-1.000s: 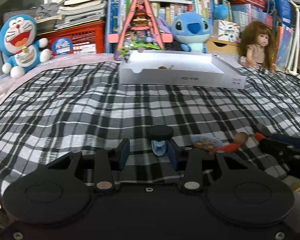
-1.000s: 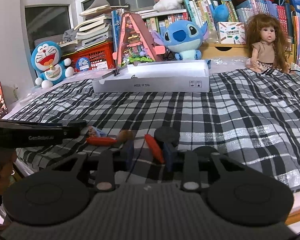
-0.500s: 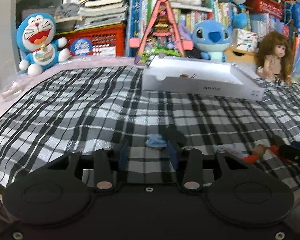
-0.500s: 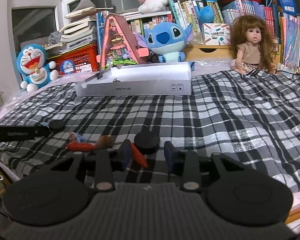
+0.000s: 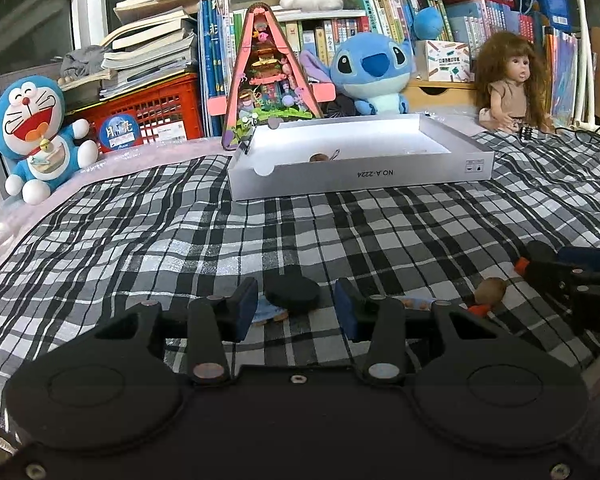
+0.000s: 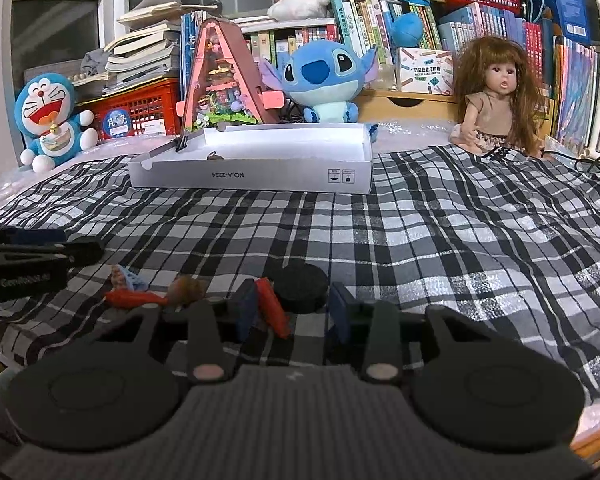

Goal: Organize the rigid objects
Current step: 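Grasp a black round puck with the left tool while the right tool grasps another puck, then carry the puck in the left tool while the right tool carries its puck over the tray, then lower and open the left tool to drop its puck while the right tool releases its puck, then withdraw both open tools away from the white tray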

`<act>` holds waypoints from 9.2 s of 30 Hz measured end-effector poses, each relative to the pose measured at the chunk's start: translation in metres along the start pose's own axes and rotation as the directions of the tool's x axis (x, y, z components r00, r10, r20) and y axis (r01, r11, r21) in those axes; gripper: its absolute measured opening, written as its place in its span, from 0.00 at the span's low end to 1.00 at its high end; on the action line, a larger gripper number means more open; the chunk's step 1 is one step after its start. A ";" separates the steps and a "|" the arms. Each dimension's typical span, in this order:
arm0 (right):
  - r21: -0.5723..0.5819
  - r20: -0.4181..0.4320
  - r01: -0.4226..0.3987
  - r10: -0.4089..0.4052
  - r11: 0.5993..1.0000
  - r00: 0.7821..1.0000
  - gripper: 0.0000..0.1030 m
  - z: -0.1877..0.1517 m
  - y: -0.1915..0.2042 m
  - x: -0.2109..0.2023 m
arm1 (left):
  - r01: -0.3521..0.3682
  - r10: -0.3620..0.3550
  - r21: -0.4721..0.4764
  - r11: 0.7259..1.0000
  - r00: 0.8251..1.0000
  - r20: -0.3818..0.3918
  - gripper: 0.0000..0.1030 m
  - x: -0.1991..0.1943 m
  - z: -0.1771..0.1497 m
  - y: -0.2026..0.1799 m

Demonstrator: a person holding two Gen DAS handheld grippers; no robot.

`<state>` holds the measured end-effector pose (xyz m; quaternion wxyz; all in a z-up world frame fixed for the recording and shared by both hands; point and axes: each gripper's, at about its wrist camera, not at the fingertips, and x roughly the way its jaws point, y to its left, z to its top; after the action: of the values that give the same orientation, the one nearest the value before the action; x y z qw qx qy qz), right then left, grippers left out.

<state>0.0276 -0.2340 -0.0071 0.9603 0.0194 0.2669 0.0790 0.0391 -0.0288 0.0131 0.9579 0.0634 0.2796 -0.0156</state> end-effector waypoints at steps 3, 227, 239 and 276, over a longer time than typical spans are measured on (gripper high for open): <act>0.005 -0.004 -0.001 0.001 1.000 1.000 0.57 0.000 0.000 0.002 | 0.006 -0.006 0.001 1.000 1.000 -0.003 0.39 0.004 0.001 0.000; 0.060 -0.313 -0.004 0.023 0.998 0.950 0.37 0.182 -0.021 0.251 | 0.157 -0.198 -0.167 0.973 0.944 -0.265 0.29 0.252 0.174 0.011; 0.032 -0.329 -0.004 0.014 0.999 0.944 0.38 0.178 -0.016 0.255 | 0.147 -0.176 -0.126 0.981 0.950 -0.257 0.29 0.253 0.170 0.006; 0.062 -0.285 -0.005 0.022 0.998 0.958 0.57 0.171 -0.022 0.243 | 0.125 -0.145 -0.099 0.987 0.961 -0.234 0.39 0.243 0.166 0.007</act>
<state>0.3242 -0.2152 0.0138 0.9102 0.0387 0.4048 0.0794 0.3326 -0.0417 0.0218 0.9155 0.0057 0.3976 -0.0616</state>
